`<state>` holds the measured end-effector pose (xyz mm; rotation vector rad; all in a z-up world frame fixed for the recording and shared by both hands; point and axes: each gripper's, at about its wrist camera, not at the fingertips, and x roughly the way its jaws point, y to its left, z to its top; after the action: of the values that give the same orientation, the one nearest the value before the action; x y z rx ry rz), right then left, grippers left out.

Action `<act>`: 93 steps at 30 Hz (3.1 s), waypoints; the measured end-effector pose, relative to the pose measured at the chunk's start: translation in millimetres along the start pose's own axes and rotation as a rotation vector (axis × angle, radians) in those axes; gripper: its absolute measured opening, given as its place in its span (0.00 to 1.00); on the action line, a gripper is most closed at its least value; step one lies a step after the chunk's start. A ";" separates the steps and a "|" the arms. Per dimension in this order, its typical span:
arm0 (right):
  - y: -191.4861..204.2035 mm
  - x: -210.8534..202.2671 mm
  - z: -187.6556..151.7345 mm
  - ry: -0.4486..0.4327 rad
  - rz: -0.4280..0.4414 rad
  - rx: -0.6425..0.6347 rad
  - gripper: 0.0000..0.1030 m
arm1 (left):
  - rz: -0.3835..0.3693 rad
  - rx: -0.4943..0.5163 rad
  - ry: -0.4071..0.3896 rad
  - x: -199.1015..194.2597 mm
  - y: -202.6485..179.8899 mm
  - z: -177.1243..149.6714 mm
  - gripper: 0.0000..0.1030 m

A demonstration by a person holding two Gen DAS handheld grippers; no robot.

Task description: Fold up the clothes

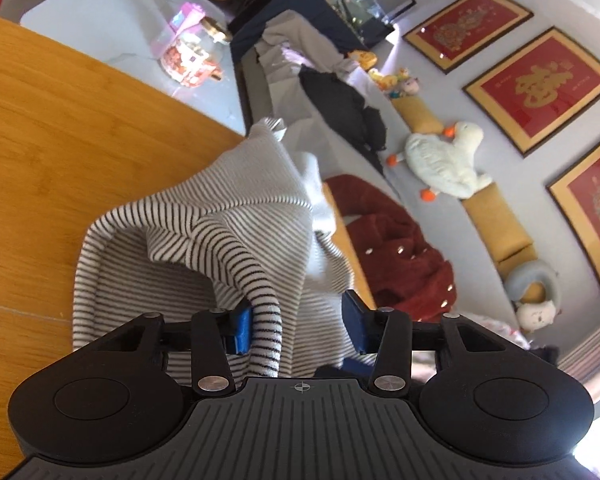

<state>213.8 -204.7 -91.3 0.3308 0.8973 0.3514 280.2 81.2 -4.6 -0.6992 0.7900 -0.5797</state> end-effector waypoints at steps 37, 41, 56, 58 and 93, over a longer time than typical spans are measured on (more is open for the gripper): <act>53.9 76.0 67.9 -0.137 -0.045 -0.158 0.10 | 0.452 0.434 -0.084 -38.9 -29.3 -19.4 1.00; 31.6 54.0 66.8 -0.164 -0.071 -0.136 0.01 | 0.471 0.355 -0.044 -8.5 -4.3 -1.1 1.00; 48.4 49.2 55.5 -0.147 -0.035 -0.258 0.12 | 0.660 0.075 -0.291 -61.9 63.2 52.0 0.11; 54.3 55.9 57.1 -0.147 -0.016 -0.248 0.24 | 0.713 0.057 -0.313 -79.7 72.6 54.7 0.10; 15.8 -131.4 156.4 -0.693 -0.483 -0.349 0.03 | 0.369 0.461 -0.014 -24.5 -16.6 -81.6 1.00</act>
<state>261.4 -267.7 97.8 -0.0979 0.2043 -0.0665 198.1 59.9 -23.0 -0.1267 0.7160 -0.3972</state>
